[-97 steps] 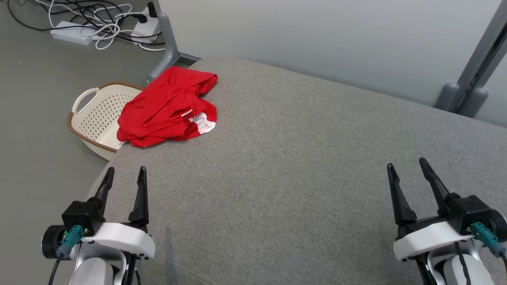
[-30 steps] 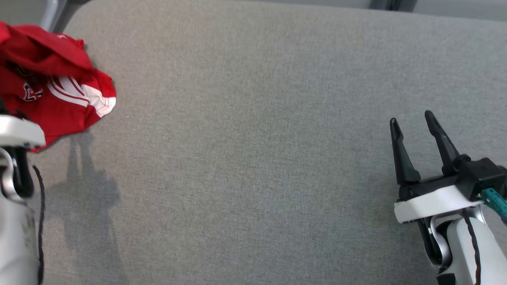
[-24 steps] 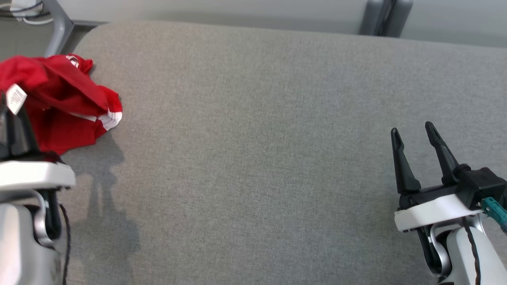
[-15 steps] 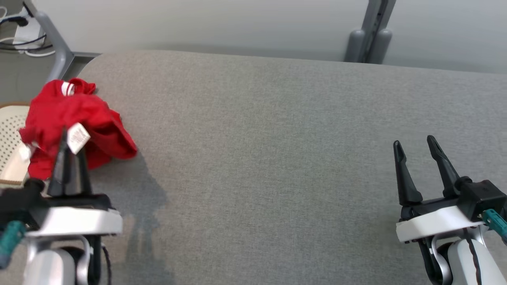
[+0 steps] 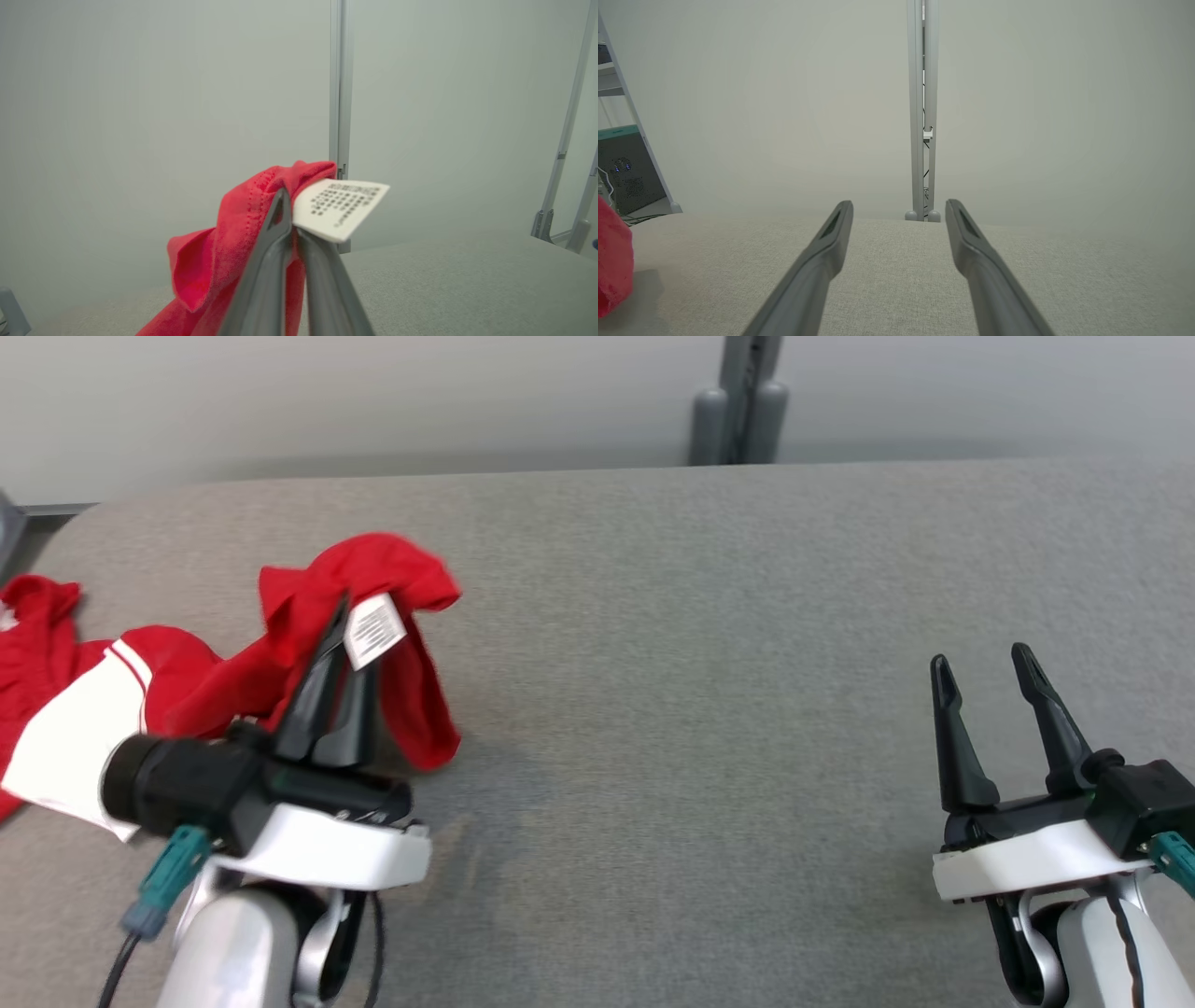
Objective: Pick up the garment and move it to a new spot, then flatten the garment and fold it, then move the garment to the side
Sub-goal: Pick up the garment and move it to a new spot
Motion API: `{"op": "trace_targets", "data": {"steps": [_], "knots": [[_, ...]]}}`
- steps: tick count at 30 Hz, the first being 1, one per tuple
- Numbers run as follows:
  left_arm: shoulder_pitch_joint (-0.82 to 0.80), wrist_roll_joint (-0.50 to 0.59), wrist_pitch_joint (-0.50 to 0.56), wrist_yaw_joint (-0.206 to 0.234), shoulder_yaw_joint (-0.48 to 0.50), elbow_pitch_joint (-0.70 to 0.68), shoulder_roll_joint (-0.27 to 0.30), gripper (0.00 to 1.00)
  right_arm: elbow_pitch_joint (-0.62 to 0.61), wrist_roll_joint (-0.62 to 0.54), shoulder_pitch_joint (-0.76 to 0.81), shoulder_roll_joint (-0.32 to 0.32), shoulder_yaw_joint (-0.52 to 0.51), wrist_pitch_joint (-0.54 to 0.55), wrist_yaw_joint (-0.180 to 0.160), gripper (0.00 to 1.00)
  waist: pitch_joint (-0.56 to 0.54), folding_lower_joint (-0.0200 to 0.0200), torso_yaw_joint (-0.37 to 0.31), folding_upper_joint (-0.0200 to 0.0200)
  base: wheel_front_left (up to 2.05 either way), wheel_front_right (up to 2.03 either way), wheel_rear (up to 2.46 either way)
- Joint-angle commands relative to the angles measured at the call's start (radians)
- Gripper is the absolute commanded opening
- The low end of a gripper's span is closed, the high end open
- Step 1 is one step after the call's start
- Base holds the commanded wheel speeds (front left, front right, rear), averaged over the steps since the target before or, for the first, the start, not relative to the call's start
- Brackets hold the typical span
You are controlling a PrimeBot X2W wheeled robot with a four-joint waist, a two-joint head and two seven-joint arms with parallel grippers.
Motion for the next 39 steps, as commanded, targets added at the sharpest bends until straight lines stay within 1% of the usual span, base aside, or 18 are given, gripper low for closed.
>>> {"op": "trace_targets", "data": {"steps": [1,3,6,7,11,16,19,21,26,27,28,29,30,36,39], "knots": [[-0.059,0.008,-0.001,-0.021,-0.032,0.011,-0.003,0.00,-0.009,0.008,-0.013,-0.003,-0.007,0.000,0.000,1.00,0.042,0.0000,-0.060,0.0000,0.00,0.00,0.00],[-0.108,0.014,0.002,-0.044,-0.071,0.027,-0.007,0.00,-0.019,0.011,-0.024,-0.002,-0.009,0.000,0.000,1.00,0.066,0.0000,-0.094,0.0000,0.00,0.00,0.00],[-0.181,0.021,0.009,-0.064,-0.132,0.056,-0.017,0.00,-0.032,0.018,-0.037,-0.001,-0.008,0.000,0.000,1.00,0.103,0.0000,-0.152,0.0000,0.00,0.00,0.00],[-0.181,0.021,0.009,-0.064,-0.132,0.056,-0.017,0.00,-0.032,0.018,-0.037,-0.001,-0.008,0.000,0.000,1.00,0.103,0.0000,-0.152,0.0000,0.00,0.00,0.00],[-0.269,0.021,0.020,-0.084,-0.228,0.105,-0.034,0.00,-0.049,0.051,-0.053,0.000,-0.007,0.000,0.000,1.00,0.150,0.0000,-0.224,0.0000,0.00,0.00,0.00],[-0.365,0.007,0.020,-0.096,-0.356,0.176,-0.043,0.00,-0.064,0.087,-0.069,0.001,-0.012,0.000,0.000,1.00,0.212,0.0000,-0.301,0.0000,0.00,0.00,0.00],[-0.403,-0.013,0.019,-0.097,-0.429,0.225,-0.044,0.00,-0.068,0.107,-0.073,0.000,-0.011,0.000,0.000,1.00,0.248,0.0000,-0.333,0.0000,0.00,0.00,0.00],[-0.419,-0.032,0.022,-0.089,-0.474,0.269,-0.045,0.00,-0.068,0.120,-0.075,0.000,-0.008,0.000,0.000,1.00,0.270,0.0000,-0.347,0.0000,0.00,0.00,0.00],[-0.431,-0.073,0.028,-0.085,-0.542,0.409,-0.045,0.00,-0.068,0.144,-0.086,0.000,-0.002,0.000,0.000,1.00,0.302,0.0000,-0.361,0.0000,0.00,0.00,0.00],[-0.435,-0.080,0.026,-0.089,-0.559,0.453,-0.046,0.13,-0.066,0.147,-0.086,0.000,-0.002,0.000,0.000,1.00,0.304,0.0000,-0.358,0.0000,0.00,0.00,0.00],[-0.435,-0.087,0.023,-0.092,-0.568,0.471,-0.046,0.45,-0.065,0.147,-0.087,0.000,-0.002,0.000,0.000,1.00,0.303,0.0000,-0.353,0.0000,0.00,0.00,0.00],[-0.433,-0.093,0.020,-0.095,-0.576,0.486,-0.046,0.95,-0.063,0.147,-0.089,0.000,-0.005,0.000,0.000,1.00,0.299,0.0000,-0.348,0.0000,0.00,0.00,0.00],[-0.432,-0.099,0.016,-0.095,-0.583,0.498,-0.046,1.00,-0.060,0.143,-0.089,0.000,-0.005,0.000,0.000,1.00,0.294,0.0000,-0.342,0.0000,0.00,0.00,0.00],[-0.392,-0.143,-0.038,-0.102,-0.605,0.526,-0.046,1.00,-0.053,0.122,-0.076,0.000,-0.012,0.000,0.000,1.00,0.236,0.0000,-0.289,0.0000,0.00,0.00,0.00],[-0.370,-0.155,-0.083,-0.074,-0.577,0.529,-0.038,1.00,-0.045,0.106,-0.064,-0.001,-0.015,0.000,0.000,1.00,0.199,0.0000,-0.258,0.0000,0.00,0.00,0.00]]}}
